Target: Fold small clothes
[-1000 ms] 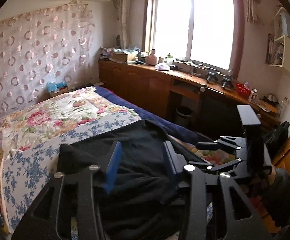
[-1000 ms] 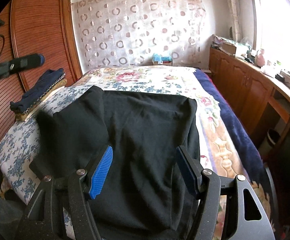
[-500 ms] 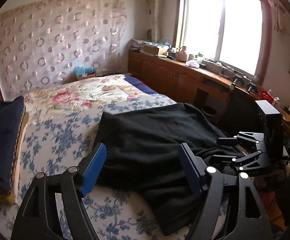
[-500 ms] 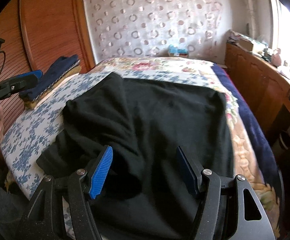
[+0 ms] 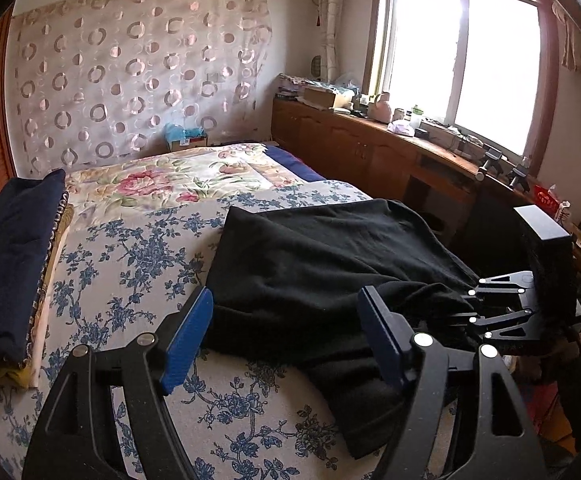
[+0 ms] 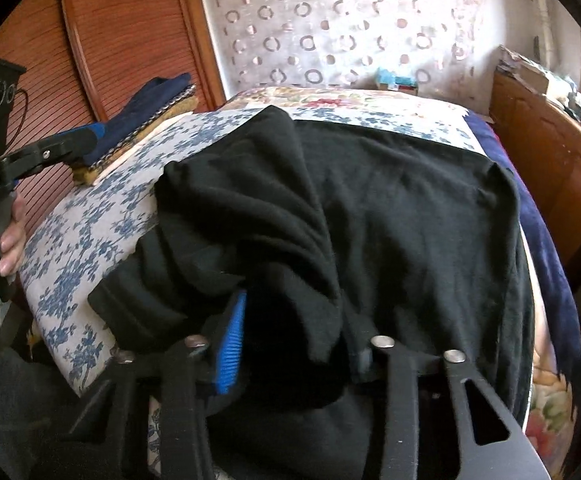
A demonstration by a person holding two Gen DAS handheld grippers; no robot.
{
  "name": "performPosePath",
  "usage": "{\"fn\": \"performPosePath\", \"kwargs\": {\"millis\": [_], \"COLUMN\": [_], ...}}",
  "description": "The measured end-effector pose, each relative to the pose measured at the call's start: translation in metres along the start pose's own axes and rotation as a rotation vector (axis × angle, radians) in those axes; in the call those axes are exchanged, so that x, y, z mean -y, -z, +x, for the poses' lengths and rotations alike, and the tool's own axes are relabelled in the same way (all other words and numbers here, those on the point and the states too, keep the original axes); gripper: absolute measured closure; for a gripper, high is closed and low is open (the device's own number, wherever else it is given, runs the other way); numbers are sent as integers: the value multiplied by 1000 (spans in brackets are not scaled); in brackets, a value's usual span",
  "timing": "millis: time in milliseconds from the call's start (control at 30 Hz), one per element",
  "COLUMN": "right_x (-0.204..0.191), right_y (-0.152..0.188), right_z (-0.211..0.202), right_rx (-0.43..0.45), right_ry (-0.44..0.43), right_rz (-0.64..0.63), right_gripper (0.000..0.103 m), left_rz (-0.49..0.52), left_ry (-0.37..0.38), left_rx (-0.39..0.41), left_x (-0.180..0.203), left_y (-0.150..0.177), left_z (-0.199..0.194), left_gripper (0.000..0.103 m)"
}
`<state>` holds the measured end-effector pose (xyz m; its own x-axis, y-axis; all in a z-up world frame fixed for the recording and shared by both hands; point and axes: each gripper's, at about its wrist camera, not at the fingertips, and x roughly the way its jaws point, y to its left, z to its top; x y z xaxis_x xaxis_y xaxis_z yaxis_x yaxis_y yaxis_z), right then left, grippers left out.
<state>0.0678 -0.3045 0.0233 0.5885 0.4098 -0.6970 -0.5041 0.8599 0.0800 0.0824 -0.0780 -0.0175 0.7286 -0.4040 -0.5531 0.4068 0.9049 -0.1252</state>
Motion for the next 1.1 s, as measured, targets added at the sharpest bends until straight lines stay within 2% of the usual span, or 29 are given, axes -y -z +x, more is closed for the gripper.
{"fn": "performPosePath", "kwargs": {"millis": [33,133,400,633,800,967,1100], "right_x": [-2,-7,-14,-16,3,31,31], "right_y": [0,-1,-11,-9,8,38,56], "right_z": [0,-7,-51,-92,-110,-100,-91], "right_rx": [2,31,175,243,227,135,78], "right_ry": [-1,-2,-25,9,100,167,195], "right_rz": [-9,-25,-17,-20,17,100,124], "right_gripper": [83,88,90,90,90,90,81], "left_rz": [-2,-5,-8,-5,-2,0,2], "left_ry": [0,-2,-1,4,9,14,13], "left_rx": [0,0,2,13,21,20,16], "left_x": [-1,-2,-1,2,6,8,9], "left_y": [1,2,3,2,3,2,2], "left_z": [0,1,0,-2,-5,-4,-2], "left_gripper": [28,28,28,28,28,28,28]}}
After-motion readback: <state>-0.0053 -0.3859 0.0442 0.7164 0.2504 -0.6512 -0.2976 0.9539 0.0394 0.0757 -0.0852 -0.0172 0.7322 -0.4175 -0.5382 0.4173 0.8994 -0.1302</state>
